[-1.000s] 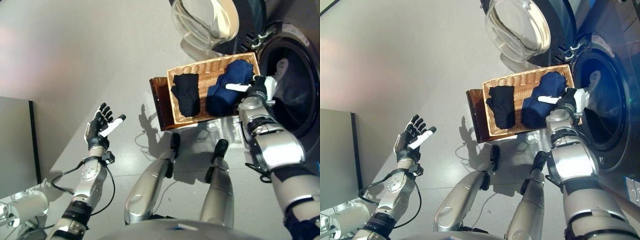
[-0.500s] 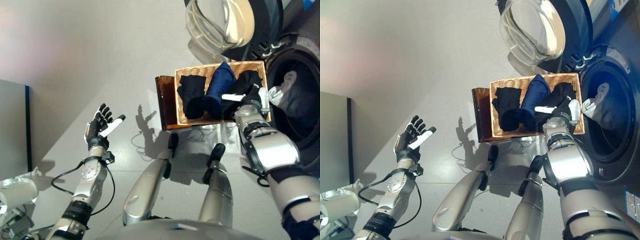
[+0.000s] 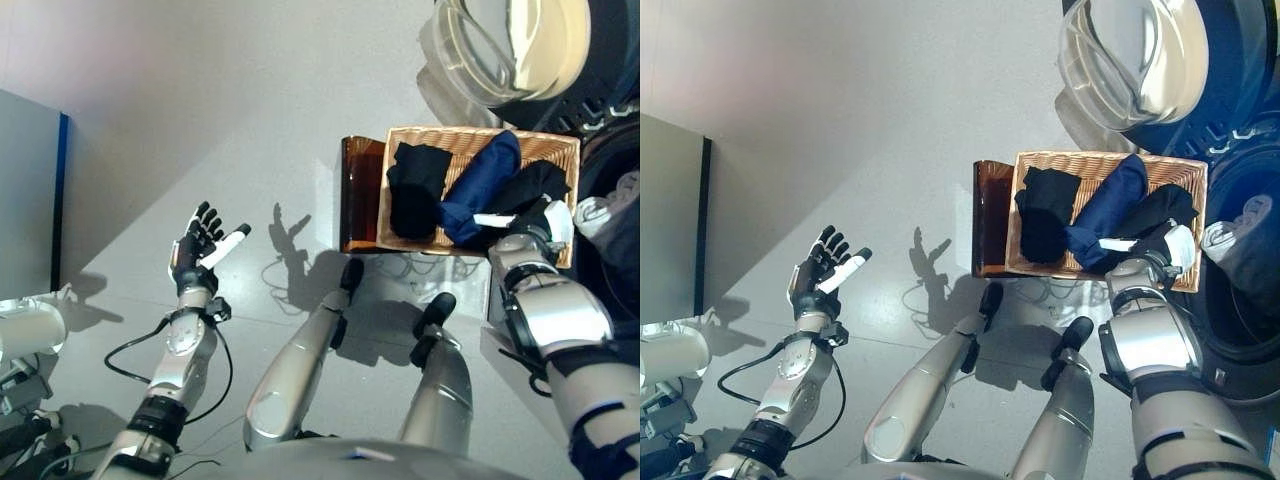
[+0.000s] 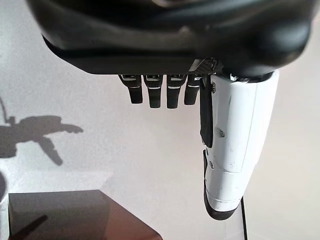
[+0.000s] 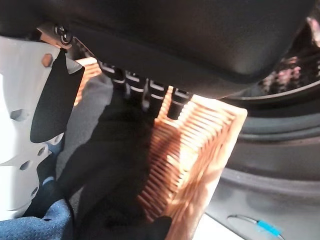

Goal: Pick up the clothes and place them into the washing machine

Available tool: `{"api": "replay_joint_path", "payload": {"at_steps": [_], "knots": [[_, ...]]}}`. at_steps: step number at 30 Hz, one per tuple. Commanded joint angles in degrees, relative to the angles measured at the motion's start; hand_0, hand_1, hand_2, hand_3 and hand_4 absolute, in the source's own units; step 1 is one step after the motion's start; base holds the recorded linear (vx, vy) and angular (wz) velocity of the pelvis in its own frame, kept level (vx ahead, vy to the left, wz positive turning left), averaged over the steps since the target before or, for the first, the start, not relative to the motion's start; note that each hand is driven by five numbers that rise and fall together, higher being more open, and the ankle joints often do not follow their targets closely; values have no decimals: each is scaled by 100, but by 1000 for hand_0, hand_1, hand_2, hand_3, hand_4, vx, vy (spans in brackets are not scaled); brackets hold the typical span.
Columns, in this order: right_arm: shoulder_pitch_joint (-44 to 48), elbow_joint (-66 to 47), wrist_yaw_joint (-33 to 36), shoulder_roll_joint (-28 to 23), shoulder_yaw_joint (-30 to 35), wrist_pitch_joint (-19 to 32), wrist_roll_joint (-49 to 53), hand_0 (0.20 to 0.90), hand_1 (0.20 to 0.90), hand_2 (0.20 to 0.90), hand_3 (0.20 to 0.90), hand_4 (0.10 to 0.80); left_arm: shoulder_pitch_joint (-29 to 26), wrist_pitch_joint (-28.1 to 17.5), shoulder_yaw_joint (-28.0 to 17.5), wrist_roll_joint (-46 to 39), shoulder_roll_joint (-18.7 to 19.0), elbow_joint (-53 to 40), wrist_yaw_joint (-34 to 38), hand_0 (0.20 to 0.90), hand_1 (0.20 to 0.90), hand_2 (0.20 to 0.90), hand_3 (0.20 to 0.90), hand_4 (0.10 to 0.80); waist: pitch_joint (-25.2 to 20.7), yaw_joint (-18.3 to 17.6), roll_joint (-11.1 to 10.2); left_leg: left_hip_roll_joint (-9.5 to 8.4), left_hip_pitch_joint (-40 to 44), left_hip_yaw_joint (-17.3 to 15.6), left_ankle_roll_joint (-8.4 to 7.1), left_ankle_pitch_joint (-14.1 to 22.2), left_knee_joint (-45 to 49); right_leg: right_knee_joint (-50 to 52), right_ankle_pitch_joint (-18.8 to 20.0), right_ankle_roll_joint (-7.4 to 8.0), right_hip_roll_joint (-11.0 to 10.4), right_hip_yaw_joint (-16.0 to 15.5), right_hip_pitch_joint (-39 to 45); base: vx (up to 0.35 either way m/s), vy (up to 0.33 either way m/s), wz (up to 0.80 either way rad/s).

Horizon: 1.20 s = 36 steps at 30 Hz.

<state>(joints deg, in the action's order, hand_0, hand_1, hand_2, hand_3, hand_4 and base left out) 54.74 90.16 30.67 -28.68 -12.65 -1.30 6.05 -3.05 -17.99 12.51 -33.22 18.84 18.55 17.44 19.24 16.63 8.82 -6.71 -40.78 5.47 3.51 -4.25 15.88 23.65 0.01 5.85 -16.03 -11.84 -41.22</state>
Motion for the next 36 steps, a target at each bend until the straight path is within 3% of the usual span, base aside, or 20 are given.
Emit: {"api": "replay_joint_path", "payload": {"at_steps": [1,9,11,23,32,36], "knots": [[-176,-366,138,351,-53,32,-130,900,900,900,900,800,-131,-535,-270,222,231,-299,201,900,900,900,900,800,128,172,-96,39,-21,-173,-398,379,-7,-272,-432,26,142,73,866,29,24,-3],[-400,-515,270,500,-54,-17,-242,900,900,900,900,800,-43,-473,-194,163,248,-235,119,900,900,900,900,800,57,26,-178,82,413,-210,-418,312,-288,-705,-242,44,186,94,1352,-18,6,-13],[-613,-576,428,530,38,-5,-314,900,900,900,900,800,58,-435,-197,124,243,-168,61,900,900,900,900,800,12,-67,-137,113,572,-294,-380,108,-416,-988,47,32,210,105,1505,-116,39,-5],[-573,-481,651,680,230,-114,-326,900,900,900,900,800,291,-315,-10,36,224,-110,-120,900,900,900,900,800,-181,-173,46,157,852,-425,-342,149,-424,-1165,124,39,237,296,1706,-2,-2,-15],[-709,-780,915,670,1180,718,1385,900,900,900,900,800,411,-289,-42,91,231,19,-48,900,900,900,900,800,-247,-346,205,213,850,-548,-335,210,-382,-1081,79,22,271,501,1544,-1,13,-6],[-769,-953,1084,656,924,742,1017,900,900,900,900,800,441,-321,-94,67,224,-6,-16,900,900,900,900,800,-225,-402,215,233,825,-560,-350,178,-414,-1081,86,14,287,522,1501,-8,2,-13]]}}
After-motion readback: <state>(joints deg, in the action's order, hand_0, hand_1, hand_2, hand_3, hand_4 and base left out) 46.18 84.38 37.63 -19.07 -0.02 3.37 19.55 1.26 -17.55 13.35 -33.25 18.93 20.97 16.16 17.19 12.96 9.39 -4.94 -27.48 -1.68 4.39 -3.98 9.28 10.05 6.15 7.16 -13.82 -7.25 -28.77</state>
